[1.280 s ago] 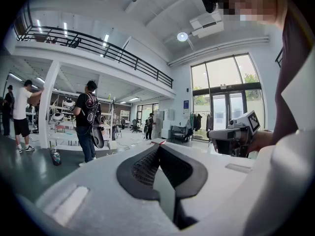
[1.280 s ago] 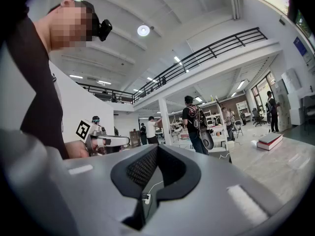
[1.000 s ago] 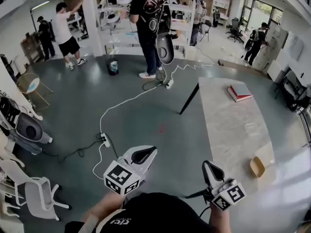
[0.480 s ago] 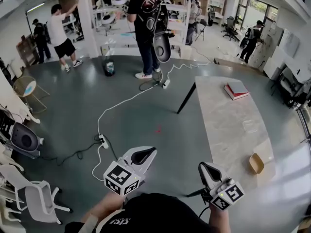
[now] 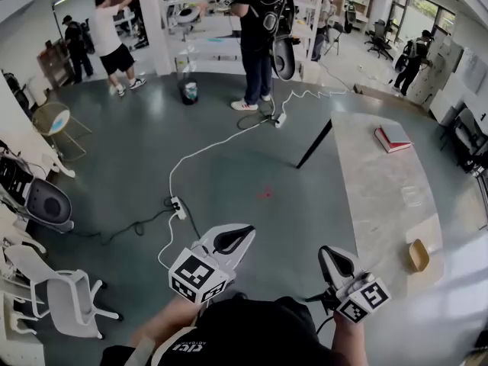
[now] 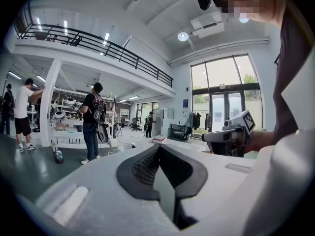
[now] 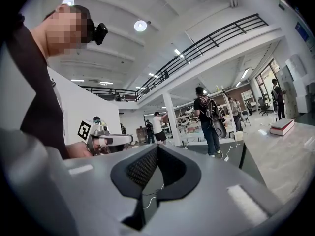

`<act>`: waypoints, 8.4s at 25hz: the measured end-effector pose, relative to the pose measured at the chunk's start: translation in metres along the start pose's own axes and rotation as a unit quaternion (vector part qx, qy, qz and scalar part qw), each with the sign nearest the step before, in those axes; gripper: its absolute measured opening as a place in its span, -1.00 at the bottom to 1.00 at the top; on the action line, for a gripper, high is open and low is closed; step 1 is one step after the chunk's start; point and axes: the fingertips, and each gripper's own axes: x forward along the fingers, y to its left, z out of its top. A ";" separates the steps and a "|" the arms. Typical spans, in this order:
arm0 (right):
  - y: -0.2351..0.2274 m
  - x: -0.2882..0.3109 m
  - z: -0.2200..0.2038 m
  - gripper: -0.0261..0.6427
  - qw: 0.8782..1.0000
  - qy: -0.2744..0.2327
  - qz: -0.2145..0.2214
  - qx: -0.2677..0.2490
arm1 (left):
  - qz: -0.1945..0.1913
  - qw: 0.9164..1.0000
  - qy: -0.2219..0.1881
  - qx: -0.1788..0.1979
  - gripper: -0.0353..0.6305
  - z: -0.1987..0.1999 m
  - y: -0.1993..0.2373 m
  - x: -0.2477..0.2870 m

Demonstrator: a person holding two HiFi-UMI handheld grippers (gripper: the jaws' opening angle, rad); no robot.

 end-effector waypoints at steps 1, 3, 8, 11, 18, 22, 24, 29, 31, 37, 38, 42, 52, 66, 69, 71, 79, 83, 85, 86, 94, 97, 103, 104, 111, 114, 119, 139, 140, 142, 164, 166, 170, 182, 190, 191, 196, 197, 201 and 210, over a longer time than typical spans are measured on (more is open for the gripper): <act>0.003 0.005 -0.002 -0.92 1.000 0.004 0.003 0.000 | 0.003 1.000 0.001 -0.001 -0.91 -0.003 0.004 -0.005; 0.009 0.015 -0.006 -0.92 1.000 0.011 0.007 0.001 | 0.010 1.000 0.004 -0.009 -0.91 -0.009 0.015 -0.013; 0.006 0.032 -0.008 -0.92 0.999 0.029 0.016 0.003 | 0.030 0.999 0.007 -0.032 -0.91 -0.021 0.034 -0.021; -0.006 0.044 -0.006 -0.92 0.999 0.030 0.022 0.003 | 0.036 0.999 0.011 -0.038 -0.91 -0.023 0.045 -0.010; -0.064 0.059 -0.004 -0.92 0.999 0.027 0.018 0.030 | 0.032 0.999 0.023 -0.034 -0.91 -0.013 0.059 0.044; -0.111 0.065 0.007 -0.92 0.999 0.023 0.011 0.037 | 0.024 0.999 0.026 -0.027 -0.92 -0.001 0.069 0.094; -0.134 0.065 0.014 -0.92 0.999 0.022 0.007 0.036 | 0.014 0.999 0.025 -0.023 -0.92 0.008 0.069 0.123; -0.192 0.053 0.023 -0.92 0.999 0.015 -0.019 0.042 | -0.025 0.999 0.033 -0.016 -0.91 0.018 0.059 0.196; -0.213 0.040 0.027 -0.92 0.998 0.008 -0.034 0.049 | -0.046 0.998 0.039 -0.016 -0.91 0.020 0.047 0.224; -0.275 -0.016 0.023 -0.92 0.993 -0.006 -0.092 0.073 | -0.112 0.992 0.050 0.001 -0.91 0.026 -0.003 0.300; -0.284 -0.024 0.021 -0.92 0.991 -0.008 -0.104 0.078 | -0.123 0.991 0.054 0.004 -0.91 0.025 -0.009 0.311; -0.308 -0.052 0.015 -0.92 0.983 -0.022 -0.151 0.099 | -0.169 0.983 0.071 0.007 -0.91 0.018 -0.030 0.350; -0.397 -0.048 0.021 -0.92 0.963 -0.030 -0.246 0.109 | -0.278 0.957 0.082 0.010 -0.91 0.019 -0.030 0.476; -0.511 0.007 0.054 -0.92 0.922 -0.075 -0.366 0.104 | -0.388 0.917 0.084 0.042 -0.91 0.047 0.033 0.620; -0.521 0.012 0.055 -0.92 0.911 -0.087 -0.389 0.104 | -0.408 0.907 0.092 0.049 -0.91 0.042 0.042 0.641; -0.526 0.011 0.056 -0.92 0.906 -0.088 -0.401 0.106 | -0.419 0.902 0.094 0.049 -0.92 0.043 0.040 0.655; -0.544 -0.030 0.058 -0.92 0.886 -0.083 -0.440 0.122 | -0.461 0.880 0.112 0.031 -0.92 0.042 -0.006 0.687; -0.555 -0.064 0.056 -0.92 0.878 -0.086 -0.452 0.129 | -0.481 0.869 0.111 0.048 -0.91 0.045 -0.045 0.693; -0.557 -0.073 0.052 -0.92 0.879 -0.088 -0.449 0.132 | -0.482 0.868 0.107 0.054 -0.92 0.047 -0.057 0.697; -0.558 -0.076 0.052 -0.92 0.881 -0.088 -0.446 0.132 | -0.482 0.868 0.105 0.055 -0.91 0.049 -0.062 0.699; -0.571 -0.096 0.036 -0.92 0.887 -0.062 -0.438 0.132 | -0.485 0.867 0.094 0.069 -0.91 0.055 -0.090 0.719; -0.580 -0.104 0.029 -0.92 0.880 -0.066 -0.448 0.145 | -0.497 0.860 0.097 0.068 -0.91 0.050 -0.101 0.724; -0.611 -0.106 0.024 -0.92 0.865 -0.073 -0.471 0.157 | -0.527 0.836 0.131 0.077 -0.91 0.020 -0.117 0.745; -0.616 -0.104 0.022 -0.92 0.864 -0.072 -0.473 0.159 | -0.534 0.831 0.134 0.081 -0.91 0.017 -0.119 0.749; -0.641 -0.095 0.012 -0.92 0.855 -0.058 -0.486 0.172 | -0.575 0.799 0.151 0.089 -0.91 0.006 -0.141 0.774; -0.648 -0.098 0.002 -0.92 0.848 -0.043 -0.499 0.172 | -0.587 0.790 0.152 0.086 -0.91 0.004 -0.152 0.781; -0.664 -0.099 -0.018 -0.92 0.843 -0.018 -0.505 0.183 | -0.596 0.783 0.159 0.083 -0.91 -0.003 -0.160 0.794; -0.736 -0.112 -0.112 -0.92 0.823 0.110 -0.493 0.261 | -0.598 0.776 0.192 0.052 -0.92 -0.054 -0.161 0.832; -0.740 -0.114 -0.120 -0.92 0.821 0.119 -0.491 0.265 | -0.598 0.776 0.191 0.055 -0.91 -0.056 -0.161 0.833; -0.746 -0.120 -0.133 -0.92 0.818 0.140 -0.486 0.274 | -0.599 0.775 0.191 0.060 -0.91 -0.059 -0.162 0.832; -0.790 -0.163 -0.215 -0.67 0.781 0.377 -0.442 0.227 | -0.594 0.773 0.216 0.061 -0.91 -0.072 -0.155 0.831; -0.795 -0.166 -0.215 -0.70 0.783 0.371 -0.446 0.224 | -0.590 0.775 0.219 0.058 -0.91 -0.075 -0.152 0.832; -0.787 -0.161 -0.214 -0.68 0.783 0.387 -0.433 0.224 | -0.589 0.774 0.225 0.050 -0.91 -0.077 -0.151 0.827; -0.787 -0.154 -0.230 -0.72 0.785 0.468 -0.358 0.190 | -0.588 0.774 0.228 0.049 -0.91 -0.079 -0.144 0.817; -0.782 -0.149 -0.226 -0.85 0.788 0.468 -0.357 0.181 | -0.577 0.782 0.230 0.042 -0.91 -0.075 -0.133 0.817; -0.780 -0.147 -0.223 -0.86 0.791 0.462 -0.359 0.178 | -0.578 0.781 0.232 0.040 -0.91 -0.075 -0.134 0.815; -0.760 -0.134 -0.192 -0.87 0.820 0.387 -0.383 0.179 | -0.576 0.785 0.224 0.041 -0.92 -0.066 -0.144 0.801; -0.753 -0.133 -0.187 -0.87 0.825 0.373 -0.385 0.178 | -0.575 0.787 0.220 0.041 -0.91 -0.063 -0.147 0.797; -0.726 -0.136 -0.166 -0.87 0.844 0.316 -0.398 0.171 | -0.563 0.799 0.207 0.036 -0.92 -0.053 -0.151 0.780; -0.665 -0.144 -0.106 -0.87 0.871 0.148 -0.430 0.183 | -0.509 0.838 0.194 0.040 -0.91 -0.024 -0.124 0.751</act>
